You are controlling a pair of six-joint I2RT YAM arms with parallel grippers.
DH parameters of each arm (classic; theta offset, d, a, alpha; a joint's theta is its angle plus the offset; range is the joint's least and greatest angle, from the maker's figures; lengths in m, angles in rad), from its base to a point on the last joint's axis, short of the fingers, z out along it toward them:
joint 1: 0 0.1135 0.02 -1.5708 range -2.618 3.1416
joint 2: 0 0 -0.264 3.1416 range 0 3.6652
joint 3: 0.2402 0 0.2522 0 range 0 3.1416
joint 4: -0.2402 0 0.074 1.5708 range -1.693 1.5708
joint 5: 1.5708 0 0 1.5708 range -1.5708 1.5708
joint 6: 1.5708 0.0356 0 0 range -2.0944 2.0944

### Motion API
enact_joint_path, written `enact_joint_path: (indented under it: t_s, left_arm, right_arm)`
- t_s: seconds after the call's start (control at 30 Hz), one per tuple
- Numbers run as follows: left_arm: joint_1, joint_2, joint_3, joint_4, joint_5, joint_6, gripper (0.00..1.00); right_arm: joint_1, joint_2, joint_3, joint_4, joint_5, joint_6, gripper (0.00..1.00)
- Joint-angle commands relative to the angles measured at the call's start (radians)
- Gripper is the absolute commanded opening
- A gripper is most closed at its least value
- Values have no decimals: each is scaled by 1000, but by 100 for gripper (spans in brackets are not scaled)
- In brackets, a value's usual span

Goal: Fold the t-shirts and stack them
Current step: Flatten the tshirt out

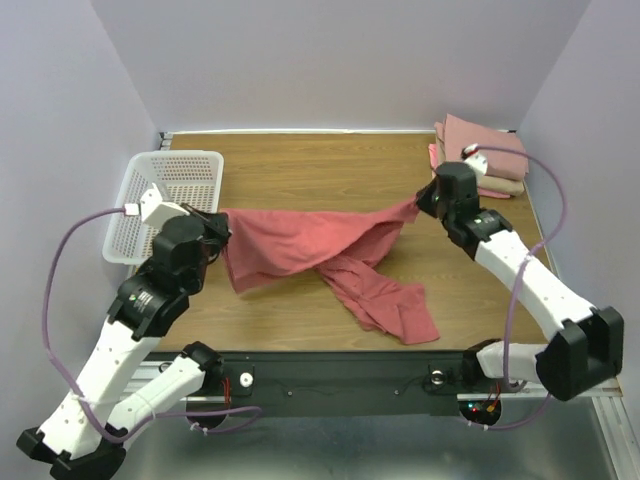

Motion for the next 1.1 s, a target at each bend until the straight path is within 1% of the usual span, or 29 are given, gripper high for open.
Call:
enact_joint_path:
  t_s: [0.0, 0.07, 0.1, 0.17, 0.2, 0.27, 0.3, 0.4, 0.5, 0.6, 0.7, 0.9, 1.0, 1.07]
  left_arm:
    - [2, 12, 197, 74, -57, 101, 0]
    - [2, 29, 268, 79, -62, 135, 0]
    - [2, 38, 351, 74, -68, 144, 0]
    - [2, 64, 437, 65, -83, 179, 0]
    - [2, 75, 518, 59, -82, 190, 0]
    - [2, 79, 592, 62, -69, 210, 0]
    - [2, 78, 645, 68, -62, 231, 0]
    - [2, 79, 724, 76, -13, 257, 0]
    - [2, 95, 770, 57, 24, 259, 0]
    - [2, 98, 779, 33, 26, 253, 0]
    - [2, 92, 788, 30, 40, 247, 0]
    - [2, 128, 810, 33, 53, 259, 0]
    - [2, 170, 789, 59, 29, 273, 0]
    - [2, 231, 781, 83, 3, 280, 0]
  right_arm:
    - [-9, -115, 172, -5, 106, -102, 0]
    - [-9, -133, 251, -27, 126, -128, 0]
    - [-10, -144, 328, -45, 144, -139, 0]
    - [-9, -166, 399, -64, 158, -171, 0]
    - [-9, -176, 474, -79, 170, -191, 0]
    - [-10, -192, 539, -91, 178, -210, 0]
    - [-9, -196, 599, -105, 174, -229, 0]
    - [-9, -218, 717, -144, 131, -251, 0]
    - [-9, -236, 774, -189, 53, -250, 0]
    - [-9, -267, 803, -222, -3, -246, 0]
    - [-9, -279, 825, -242, -21, -250, 0]
    - [-9, -258, 901, -259, -26, -268, 0]
    - [-9, -198, 914, -259, 11, -297, 0]
    - [-9, -152, 918, -257, 40, -322, 0]
